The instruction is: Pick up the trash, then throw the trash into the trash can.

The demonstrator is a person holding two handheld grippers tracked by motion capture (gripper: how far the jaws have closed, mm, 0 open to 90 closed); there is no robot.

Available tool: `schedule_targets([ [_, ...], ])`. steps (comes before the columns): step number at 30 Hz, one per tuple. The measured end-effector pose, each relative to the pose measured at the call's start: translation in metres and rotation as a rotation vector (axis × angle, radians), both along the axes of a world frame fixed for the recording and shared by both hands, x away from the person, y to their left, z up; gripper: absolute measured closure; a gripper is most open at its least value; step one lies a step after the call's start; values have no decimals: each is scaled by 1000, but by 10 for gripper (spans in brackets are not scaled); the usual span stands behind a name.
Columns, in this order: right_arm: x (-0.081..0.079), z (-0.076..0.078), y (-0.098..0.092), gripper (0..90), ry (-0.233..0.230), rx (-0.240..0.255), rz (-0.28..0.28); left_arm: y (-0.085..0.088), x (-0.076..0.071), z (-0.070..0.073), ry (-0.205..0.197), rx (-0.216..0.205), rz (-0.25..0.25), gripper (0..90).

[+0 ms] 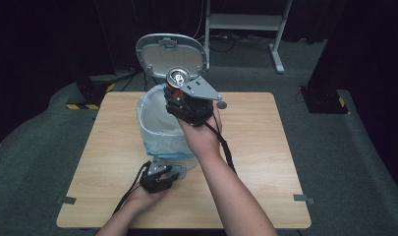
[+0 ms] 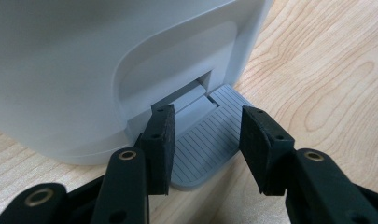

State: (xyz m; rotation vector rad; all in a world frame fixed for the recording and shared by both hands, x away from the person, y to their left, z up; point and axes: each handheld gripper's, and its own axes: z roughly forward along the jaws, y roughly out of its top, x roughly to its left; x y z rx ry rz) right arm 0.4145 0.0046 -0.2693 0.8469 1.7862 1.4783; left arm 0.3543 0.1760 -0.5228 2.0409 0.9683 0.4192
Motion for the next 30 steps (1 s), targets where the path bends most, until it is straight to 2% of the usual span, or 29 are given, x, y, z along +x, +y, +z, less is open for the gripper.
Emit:
schedule_targets([
  [2, 2, -1, 0, 335, 9, 0, 2, 0, 0, 0, -1, 1, 1, 555],
  [5, 8, -4, 0, 328, 48, -5, -3, 0, 0, 0, 0, 0, 0, 554],
  [8, 12, -6, -1, 267, 69, 1, -2, 0, 0, 0, 2, -2, -1, 554],
  [10, 11, -6, -2, 229, 59, 0, -8, 0, 0, 0, 2, -3, -2, 554],
  [12, 10, -6, -2, 230, 48, -5, -16, 0, 0, 0, 1, -2, -3, 549],
  [15, 9, -6, -2, 235, 50, 1, -8, 1, 0, 0, 3, -5, -3, 549],
  [22, 3, -9, -1, 257, 47, -20, 14, 1, 0, 0, 4, -7, -2, 549],
  [27, -4, -12, -11, 249, 37, -16, 16, 0, 0, 0, 2, -2, -3, 549],
  [30, -7, -14, -23, 247, 36, -13, -1, 1, 1, 0, 5, -5, -3, 548],
])
